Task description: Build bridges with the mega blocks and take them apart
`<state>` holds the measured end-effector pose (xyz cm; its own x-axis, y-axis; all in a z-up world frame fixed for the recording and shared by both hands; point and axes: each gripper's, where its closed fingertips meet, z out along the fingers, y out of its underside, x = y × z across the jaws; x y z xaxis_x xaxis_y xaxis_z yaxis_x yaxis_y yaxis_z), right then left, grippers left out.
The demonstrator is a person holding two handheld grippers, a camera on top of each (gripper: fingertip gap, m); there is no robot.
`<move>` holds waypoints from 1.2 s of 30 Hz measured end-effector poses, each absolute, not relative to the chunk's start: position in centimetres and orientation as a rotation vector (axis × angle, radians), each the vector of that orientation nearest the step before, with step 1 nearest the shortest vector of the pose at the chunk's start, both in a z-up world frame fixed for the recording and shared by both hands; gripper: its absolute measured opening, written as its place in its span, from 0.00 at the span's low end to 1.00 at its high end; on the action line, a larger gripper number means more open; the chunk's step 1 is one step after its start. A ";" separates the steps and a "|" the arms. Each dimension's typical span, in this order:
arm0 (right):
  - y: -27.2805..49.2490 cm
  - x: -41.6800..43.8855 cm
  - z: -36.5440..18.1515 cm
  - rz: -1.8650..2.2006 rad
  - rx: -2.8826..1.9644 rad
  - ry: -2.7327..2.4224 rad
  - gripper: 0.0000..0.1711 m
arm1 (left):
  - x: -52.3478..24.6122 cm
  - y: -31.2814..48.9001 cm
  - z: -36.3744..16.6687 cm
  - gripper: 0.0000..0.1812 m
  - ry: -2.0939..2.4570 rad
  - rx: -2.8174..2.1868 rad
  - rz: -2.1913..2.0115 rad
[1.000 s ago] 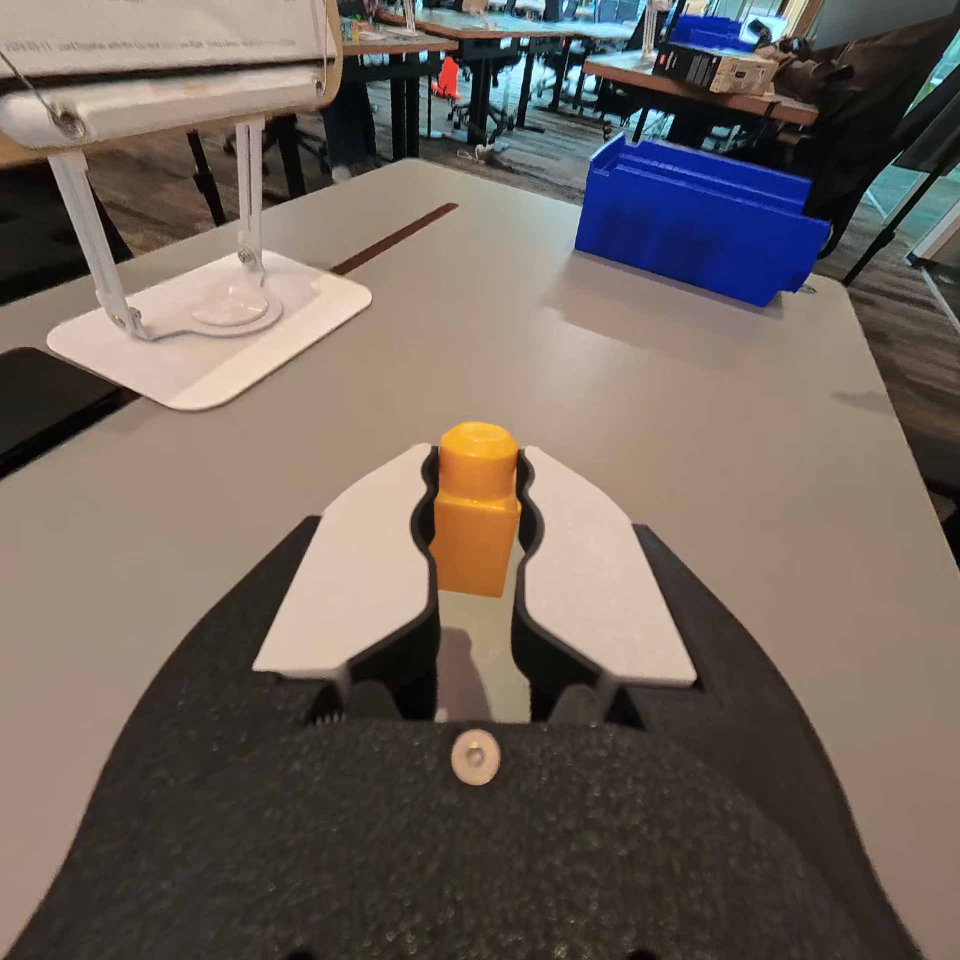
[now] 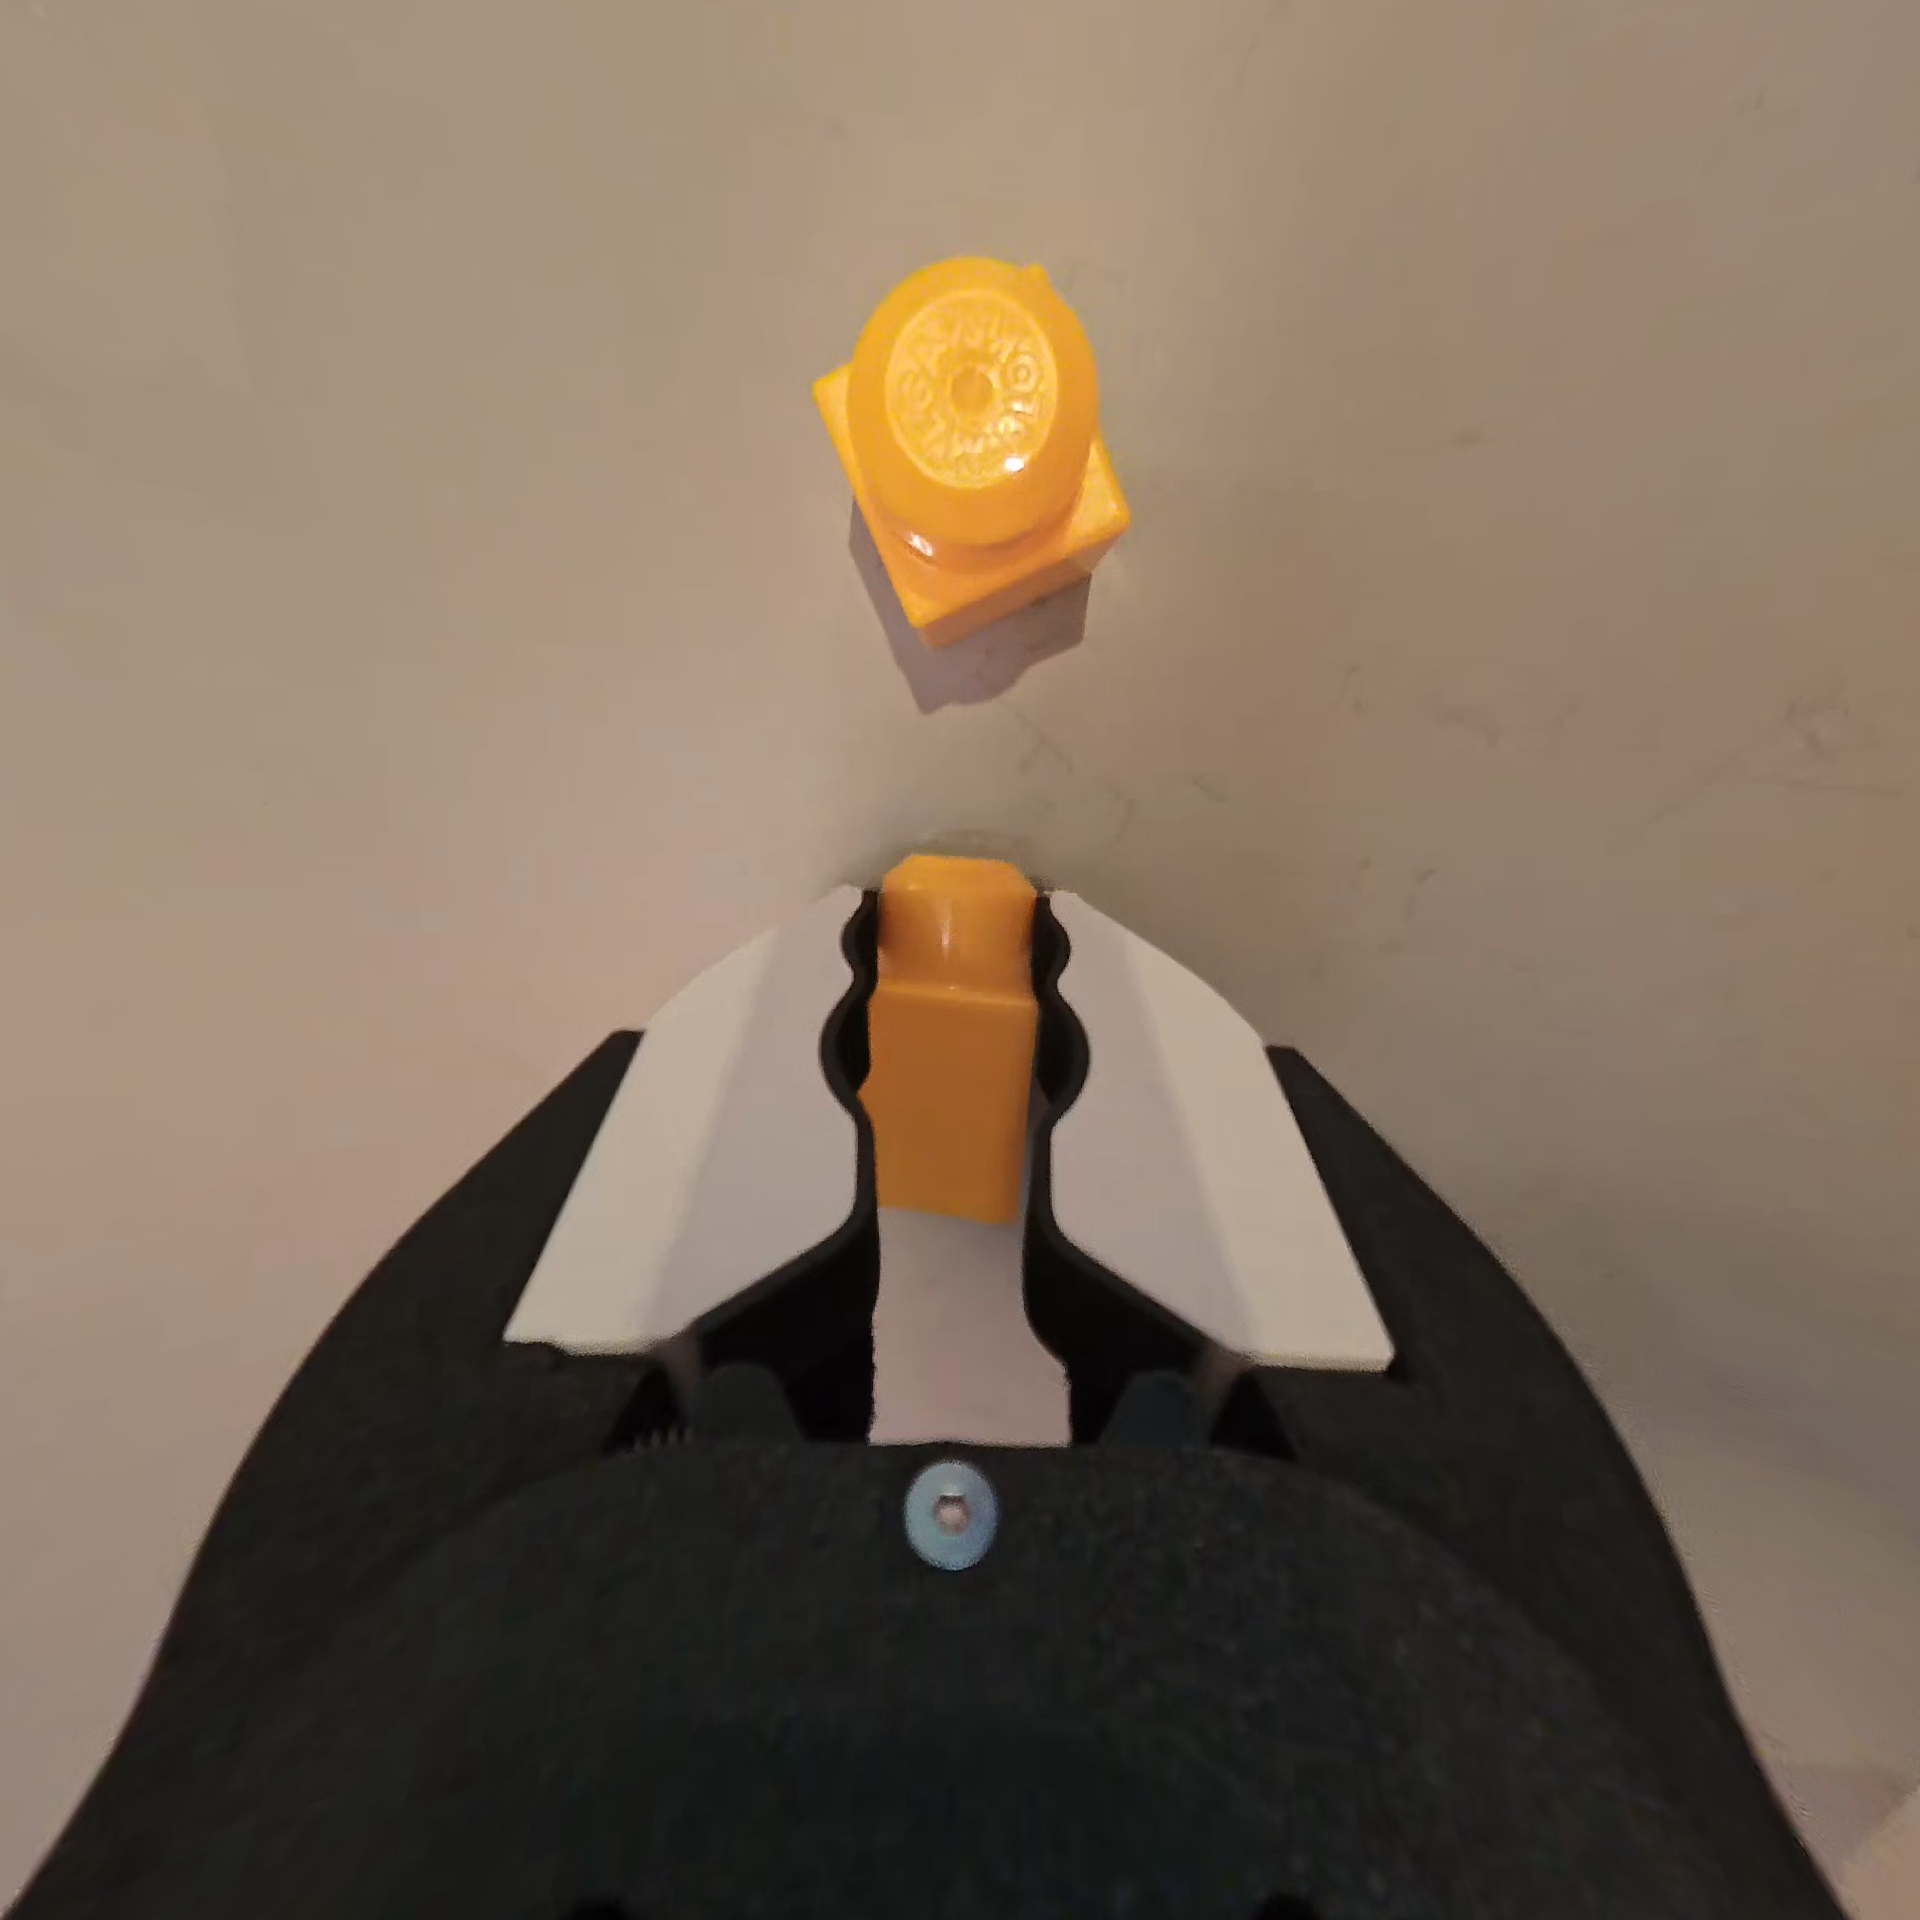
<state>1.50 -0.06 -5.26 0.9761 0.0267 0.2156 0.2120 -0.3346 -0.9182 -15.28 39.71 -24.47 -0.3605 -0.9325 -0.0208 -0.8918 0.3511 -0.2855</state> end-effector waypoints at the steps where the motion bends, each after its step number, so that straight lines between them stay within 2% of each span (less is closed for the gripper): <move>1: -0.1 1.5 -5.3 -0.188 -1.906 -0.173 0.68 | -15.4 39.8 -24.5 0.17 2.442 -1.640 -0.325; 3: -0.1 1.5 -5.4 -0.187 -1.908 -0.172 0.68 | -16.0 39.8 -24.3 0.26 2.470 -1.621 -0.330; 9: -0.2 1.7 -5.5 -0.181 -1.905 -0.169 0.68 | -18.2 40.6 -23.9 0.33 2.501 -1.650 -0.297; 17: 0.0 1.6 -5.6 -0.180 -1.909 -0.174 0.68 | -19.1 41.5 -24.7 0.30 2.495 -1.723 -0.241; 26: -0.1 1.7 -5.6 -0.184 -1.914 -0.171 0.68 | -18.3 41.4 -24.2 0.31 2.474 -1.697 -0.268; 30: 0.2 1.6 -5.6 -0.181 -1.915 -0.178 0.68 | -17.7 40.7 -23.7 0.34 2.488 -1.647 -0.263; 36: 0.6 1.2 -5.6 -0.176 -1.917 -0.191 0.68 | -17.6 40.2 -23.3 0.46 2.603 -1.553 -0.070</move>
